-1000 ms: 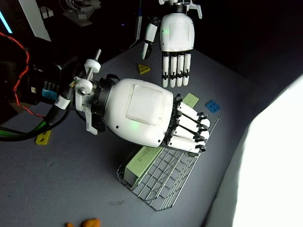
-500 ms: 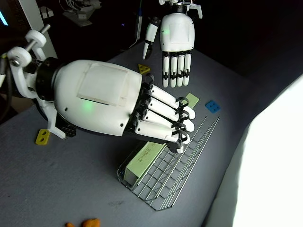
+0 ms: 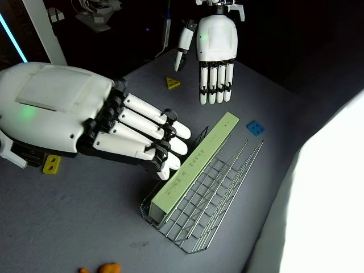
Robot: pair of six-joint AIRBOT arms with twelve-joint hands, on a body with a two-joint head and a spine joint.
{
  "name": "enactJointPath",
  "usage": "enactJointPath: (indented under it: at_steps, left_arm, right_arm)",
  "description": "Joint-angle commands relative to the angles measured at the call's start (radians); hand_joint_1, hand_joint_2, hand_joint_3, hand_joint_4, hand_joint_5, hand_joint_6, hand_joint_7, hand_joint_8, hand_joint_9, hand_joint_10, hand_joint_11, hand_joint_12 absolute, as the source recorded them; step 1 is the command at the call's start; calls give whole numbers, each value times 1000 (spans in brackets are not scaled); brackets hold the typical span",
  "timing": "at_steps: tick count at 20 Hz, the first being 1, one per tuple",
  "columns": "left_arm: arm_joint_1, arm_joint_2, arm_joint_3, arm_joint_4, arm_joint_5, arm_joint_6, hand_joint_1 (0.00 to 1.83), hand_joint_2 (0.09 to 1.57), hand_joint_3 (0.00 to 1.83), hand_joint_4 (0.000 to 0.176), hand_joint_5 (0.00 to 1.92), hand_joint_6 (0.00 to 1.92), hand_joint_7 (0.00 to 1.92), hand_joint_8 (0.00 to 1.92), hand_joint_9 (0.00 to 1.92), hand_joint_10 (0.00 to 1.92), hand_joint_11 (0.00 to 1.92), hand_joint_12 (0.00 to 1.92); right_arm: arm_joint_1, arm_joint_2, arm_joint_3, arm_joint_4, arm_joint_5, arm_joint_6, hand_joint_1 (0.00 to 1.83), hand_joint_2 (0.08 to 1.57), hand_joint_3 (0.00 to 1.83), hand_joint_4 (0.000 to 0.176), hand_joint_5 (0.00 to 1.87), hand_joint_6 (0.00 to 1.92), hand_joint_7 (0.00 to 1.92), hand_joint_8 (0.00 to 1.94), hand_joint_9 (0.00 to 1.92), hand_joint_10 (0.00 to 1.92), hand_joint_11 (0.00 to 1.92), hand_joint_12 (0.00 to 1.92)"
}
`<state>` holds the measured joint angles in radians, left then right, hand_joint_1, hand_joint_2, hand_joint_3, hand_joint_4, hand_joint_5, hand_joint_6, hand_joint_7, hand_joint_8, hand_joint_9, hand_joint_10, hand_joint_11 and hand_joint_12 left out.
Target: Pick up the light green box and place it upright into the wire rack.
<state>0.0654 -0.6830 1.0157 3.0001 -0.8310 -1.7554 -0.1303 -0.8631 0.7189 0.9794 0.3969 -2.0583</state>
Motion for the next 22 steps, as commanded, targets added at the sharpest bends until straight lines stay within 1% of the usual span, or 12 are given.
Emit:
enactJointPath:
  at_steps: [1, 6, 7, 8, 11, 12, 13, 15, 16, 17, 20, 22]
  left_arm:
    - [-12, 1, 6, 12, 60, -1, 78, 1298, 1, 0, 71, 0, 54, 1, 0, 0, 0, 0]
    - [-7, 1, 15, 12, 60, -1, 39, 1298, 1, 0, 73, 3, 64, 3, 0, 0, 0, 0]
    - [-7, 1, 22, 12, 60, -1, 93, 1272, 0, 0, 451, 41, 518, 81, 456, 37, 0, 583]
    - [-7, 0, 25, 12, 60, -1, 111, 1263, 0, 0, 542, 26, 642, 44, 565, 36, 0, 775]
    - [-6, 0, 29, 12, 60, -1, 92, 1280, 2, 0, 690, 30, 809, 34, 729, 74, 0, 1196]
    - [-6, 1, 27, 12, 60, -1, 104, 1288, 0, 0, 816, 13, 934, 55, 801, 251, 96, 1385]
    - [-7, 2, 24, 12, 60, -1, 208, 1281, 0, 0, 862, 857, 902, 1071, 791, 1279, 438, 1814]
    - [-7, 2, 25, 12, 60, -1, 183, 1291, 5, 0, 916, 1827, 961, 1864, 909, 1895, 720, 1917]
    - [-7, 2, 26, 12, 60, -1, 176, 1312, 8, 0, 1172, 1902, 1269, 1910, 1243, 1916, 1137, 1920]
    - [-7, 2, 26, 12, 60, -1, 170, 1335, 0, 0, 1214, 1917, 1342, 1919, 1348, 1920, 1285, 1921]
    - [-7, 2, 28, 12, 60, -1, 160, 1343, 0, 0, 1225, 1921, 1337, 1921, 1327, 1921, 1274, 1921]
    - [-7, 2, 26, 12, 60, -1, 207, 1330, 0, 60, 1211, 1921, 1306, 1921, 1288, 1921, 1229, 1921]
  right_arm:
    - [8, 13, -5, -33, 63, 4, 1005, 974, 0, 0, 332, 5, 365, 9, 437, 28, 0, 1084]
    - [11, 89, -55, -33, 39, -5, 996, 1000, 7, 0, 267, 14, 266, 5, 308, 1, 0, 1007]
    - [11, 106, -72, -34, 37, -15, 386, 1150, 0, 0, 715, 124, 776, 153, 639, 470, 264, 1375]
    - [11, 113, -78, -34, 36, -19, 241, 1186, 0, 0, 820, 125, 895, 165, 646, 738, 309, 1495]
    - [16, 149, -110, -35, 26, -37, 142, 1223, 2, 0, 934, 224, 910, 512, 602, 1208, 382, 1659]
    - [16, 151, -114, -35, 26, -37, 185, 1250, 4, 0, 744, 837, 834, 964, 668, 1397, 504, 1748]
    - [16, 152, -117, -35, 26, -38, 248, 1249, 1, 0, 895, 1644, 1054, 1677, 986, 1816, 880, 1886]
    - [17, 152, -118, -35, 28, -36, 228, 1259, 0, 0, 1165, 1910, 1331, 1930, 1332, 1917, 1306, 1920]
    - [18, 152, -118, -35, 34, -34, 286, 1265, 0, 0, 1229, 1919, 1368, 1939, 1388, 1920, 1399, 1921]
    - [18, 152, -118, -35, 34, -34, 318, 1264, 0, 53, 1223, 1921, 1342, 1941, 1379, 1921, 1401, 1921]
    - [22, 151, -118, -35, 21, -34, 344, 1263, 0, 90, 1198, 1921, 1306, 1941, 1341, 1921, 1376, 1921]
    - [28, 150, -118, -35, 19, -42, 351, 1259, 0, 99, 1193, 1921, 1306, 1941, 1346, 1921, 1380, 1921]
